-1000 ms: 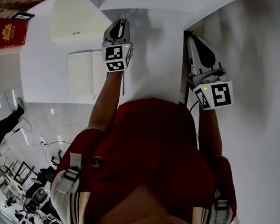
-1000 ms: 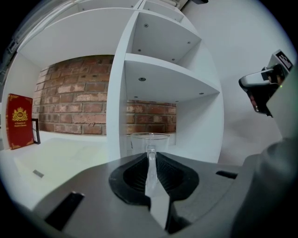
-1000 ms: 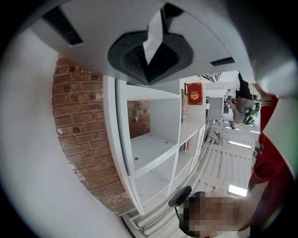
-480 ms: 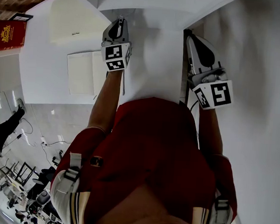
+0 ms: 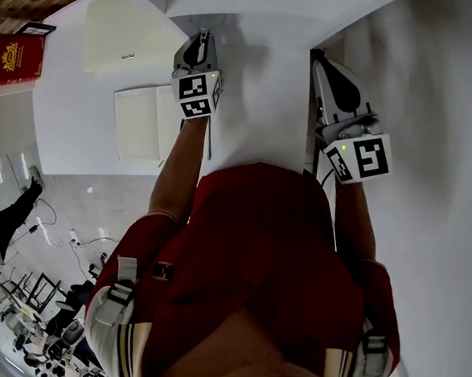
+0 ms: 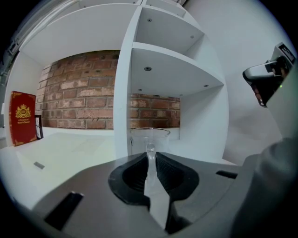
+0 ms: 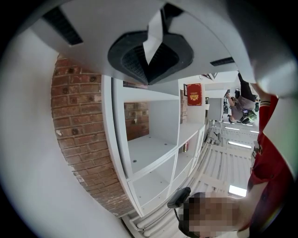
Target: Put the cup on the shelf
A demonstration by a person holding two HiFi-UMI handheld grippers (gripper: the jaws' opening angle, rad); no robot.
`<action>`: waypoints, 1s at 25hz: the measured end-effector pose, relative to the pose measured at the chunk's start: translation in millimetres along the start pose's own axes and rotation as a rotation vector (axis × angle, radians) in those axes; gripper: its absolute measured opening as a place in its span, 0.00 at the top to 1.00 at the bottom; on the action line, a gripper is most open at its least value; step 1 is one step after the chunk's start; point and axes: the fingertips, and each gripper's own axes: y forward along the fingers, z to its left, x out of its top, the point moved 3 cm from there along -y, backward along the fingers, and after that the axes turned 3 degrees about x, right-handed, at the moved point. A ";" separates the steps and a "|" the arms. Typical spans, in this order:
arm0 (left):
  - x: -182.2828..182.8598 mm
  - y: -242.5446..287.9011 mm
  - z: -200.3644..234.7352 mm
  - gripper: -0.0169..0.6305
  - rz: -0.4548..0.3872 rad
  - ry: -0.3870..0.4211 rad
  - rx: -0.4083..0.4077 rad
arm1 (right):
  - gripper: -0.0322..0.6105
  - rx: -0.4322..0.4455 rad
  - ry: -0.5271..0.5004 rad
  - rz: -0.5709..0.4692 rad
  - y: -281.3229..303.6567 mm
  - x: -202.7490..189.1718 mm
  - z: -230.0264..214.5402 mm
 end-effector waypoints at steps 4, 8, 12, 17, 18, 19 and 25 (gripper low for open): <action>-1.6 -0.5 -0.5 0.91 0.010 0.005 -0.007 | 0.95 0.007 0.003 0.000 1.4 -0.4 2.3; -5.0 -0.4 -3.8 0.89 0.022 0.006 -0.036 | 0.95 0.011 0.003 0.001 2.9 -2.2 5.4; -5.1 -2.9 -4.3 0.84 0.023 0.004 -0.045 | 0.95 0.016 0.004 0.002 3.3 -2.5 7.5; -5.0 -9.0 -4.9 0.79 0.026 0.010 -0.059 | 0.95 0.019 0.004 -0.002 1.9 -1.9 10.9; -4.2 -11.0 -4.9 0.78 0.023 0.011 -0.058 | 0.95 0.020 0.004 -0.003 1.5 -1.8 11.6; -2.9 -13.1 -5.0 0.78 0.019 0.013 -0.056 | 0.95 0.021 0.004 -0.004 1.1 -1.8 12.2; 7.5 -28.4 -1.5 0.77 0.000 0.023 -0.051 | 0.95 0.030 0.003 -0.013 0.5 1.1 20.0</action>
